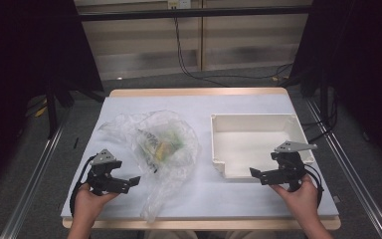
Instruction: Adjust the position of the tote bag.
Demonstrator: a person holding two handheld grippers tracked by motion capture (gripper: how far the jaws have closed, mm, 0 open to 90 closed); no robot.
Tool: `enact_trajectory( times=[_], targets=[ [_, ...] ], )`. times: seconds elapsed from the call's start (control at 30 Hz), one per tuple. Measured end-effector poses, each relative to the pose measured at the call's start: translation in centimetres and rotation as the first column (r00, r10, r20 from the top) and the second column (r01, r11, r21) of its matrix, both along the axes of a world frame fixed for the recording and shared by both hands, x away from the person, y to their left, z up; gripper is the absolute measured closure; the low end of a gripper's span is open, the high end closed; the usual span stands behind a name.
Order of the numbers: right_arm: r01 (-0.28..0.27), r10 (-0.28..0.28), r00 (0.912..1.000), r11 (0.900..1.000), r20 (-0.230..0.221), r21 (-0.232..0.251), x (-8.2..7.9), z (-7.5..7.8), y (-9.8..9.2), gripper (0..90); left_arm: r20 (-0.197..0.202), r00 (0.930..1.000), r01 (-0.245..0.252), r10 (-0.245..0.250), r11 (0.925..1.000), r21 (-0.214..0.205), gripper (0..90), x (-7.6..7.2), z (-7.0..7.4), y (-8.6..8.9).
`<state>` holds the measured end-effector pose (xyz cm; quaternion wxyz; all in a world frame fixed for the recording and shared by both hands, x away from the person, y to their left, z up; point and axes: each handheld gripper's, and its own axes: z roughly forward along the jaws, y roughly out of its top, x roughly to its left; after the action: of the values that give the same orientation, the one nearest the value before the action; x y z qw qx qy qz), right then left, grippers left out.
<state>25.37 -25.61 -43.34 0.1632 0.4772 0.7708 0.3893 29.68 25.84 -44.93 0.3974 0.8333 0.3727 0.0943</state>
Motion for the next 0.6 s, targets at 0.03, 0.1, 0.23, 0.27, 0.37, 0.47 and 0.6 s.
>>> enact_trajectory(
  times=[0.03, 0.1, 0.23, 0.27, 0.37, 0.47, 0.6],
  targets=[
    [-0.006, 0.006, 1.0000, 1.0000, 0.006, -0.002, 0.0, 0.0, 0.2, 2.4, -0.008, 1.0000, 0.001, -0.001, 1.0000, 0.000, 4.0, 0.0, 0.0, -0.1],
    [-0.008, 0.008, 1.0000, 1.0000, 0.006, -0.004, 0.0, -0.1, 0.3, 2.5, -0.003, 1.0000, 0.005, -0.005, 1.0000, 0.005, 4.4, 0.0, -0.1, -0.2],
    [-0.031, 0.031, 0.9995, 0.9992, 0.009, -0.024, 0.1, -0.2, 0.9, 2.9, -0.008, 0.9997, 0.025, -0.024, 0.9995, 0.021, 6.0, 0.1, 0.0, -0.5],
    [-0.030, 0.030, 0.9995, 0.9992, 0.008, -0.026, 0.1, -0.3, 1.0, 3.0, -0.012, 0.9996, 0.028, -0.028, 0.9995, 0.014, 6.7, 0.1, 0.0, -0.5],
    [-0.027, 0.027, 0.9995, 0.9993, 0.014, -0.026, 0.3, -0.2, 0.9, 3.5, -0.022, 0.9992, 0.033, -0.033, 0.9994, 0.012, 9.7, 0.0, 0.0, -0.6],
    [-0.019, 0.019, 0.9996, 0.9995, 0.021, -0.024, 0.4, -0.2, 0.9, 4.1, -0.024, 0.9986, 0.047, -0.047, 0.9987, 0.021, 12.7, -0.1, 0.0, -0.6],
    [-0.023, 0.023, 0.9996, 0.9985, 0.015, -0.051, 0.2, -0.2, 1.2, 4.3, -0.038, 0.9975, 0.060, -0.059, 0.9981, 0.013, 20.4, -0.4, 0.2, -0.7]
  ],
)
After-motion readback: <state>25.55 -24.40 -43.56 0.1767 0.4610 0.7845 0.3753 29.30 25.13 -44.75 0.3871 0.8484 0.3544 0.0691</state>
